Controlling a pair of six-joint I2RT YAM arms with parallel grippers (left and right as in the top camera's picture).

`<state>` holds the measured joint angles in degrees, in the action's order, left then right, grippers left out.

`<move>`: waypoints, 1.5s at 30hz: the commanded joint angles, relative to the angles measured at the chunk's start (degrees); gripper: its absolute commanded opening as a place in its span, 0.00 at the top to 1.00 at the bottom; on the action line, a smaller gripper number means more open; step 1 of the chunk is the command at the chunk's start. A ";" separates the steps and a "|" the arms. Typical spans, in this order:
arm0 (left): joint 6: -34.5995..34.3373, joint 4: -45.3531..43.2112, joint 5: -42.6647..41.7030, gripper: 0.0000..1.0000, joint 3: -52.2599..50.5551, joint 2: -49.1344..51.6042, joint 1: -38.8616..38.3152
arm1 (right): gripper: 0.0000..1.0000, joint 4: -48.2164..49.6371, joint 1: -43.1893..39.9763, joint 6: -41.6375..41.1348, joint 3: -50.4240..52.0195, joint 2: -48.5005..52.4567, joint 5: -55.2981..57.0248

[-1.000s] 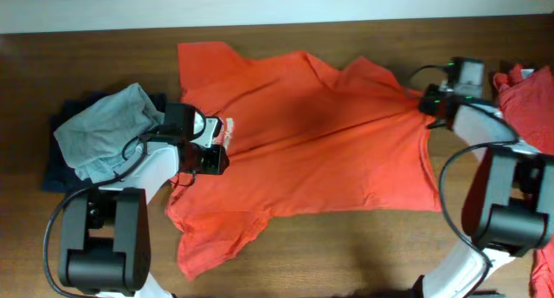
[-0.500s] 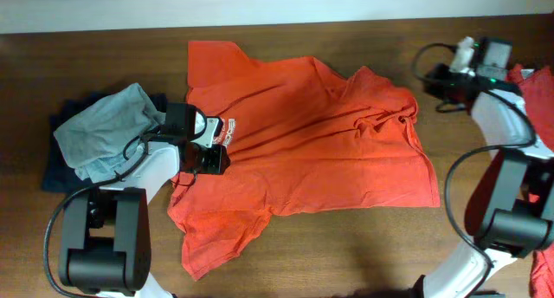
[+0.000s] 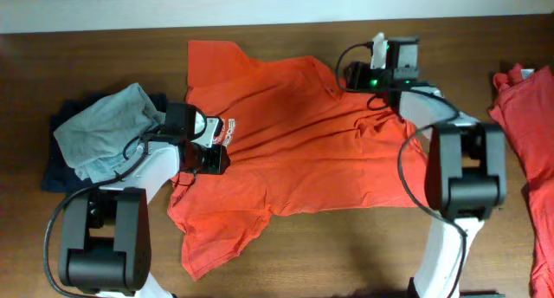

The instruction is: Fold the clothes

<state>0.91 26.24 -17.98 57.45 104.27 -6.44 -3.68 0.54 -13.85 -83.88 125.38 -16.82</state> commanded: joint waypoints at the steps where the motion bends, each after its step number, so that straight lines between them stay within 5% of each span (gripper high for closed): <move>1: 0.39 0.37 1.22 0.56 -0.55 2.23 0.04 | 0.32 0.90 0.22 -9.33 -3.34 4.59 1.03; 4: 0.37 0.37 1.22 0.55 -0.55 2.23 0.04 | 0.34 0.94 0.22 -12.26 -5.38 7.17 1.14; 9: 0.37 0.42 1.25 0.56 -0.55 2.23 0.04 | 0.54 1.03 -0.20 -15.26 -6.60 10.12 7.67; 25: 0.42 1.57 1.29 0.56 -0.55 2.23 0.04 | 0.55 2.58 -15.74 -11.19 -12.04 13.75 8.87; 29: 0.42 1.55 1.33 0.56 -0.55 2.23 0.04 | 0.55 -5.09 -18.97 -6.43 -20.65 13.62 -0.81; 32: 0.42 1.18 1.36 0.55 -0.55 2.23 0.04 | 0.44 -12.50 -19.74 -4.33 -27.52 13.25 -8.22; 35: 0.42 0.70 1.33 0.43 0.04 2.23 0.11 | 0.41 -21.18 -19.65 -2.56 -34.18 12.20 -12.13; 45: 0.44 -8.13 1.25 0.35 12.35 2.05 0.02 | 0.41 -53.13 -14.08 0.13 -47.95 10.71 -14.05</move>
<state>0.86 22.15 -17.43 65.39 106.32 -6.63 -52.45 -16.75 -15.31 -130.10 138.28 -28.86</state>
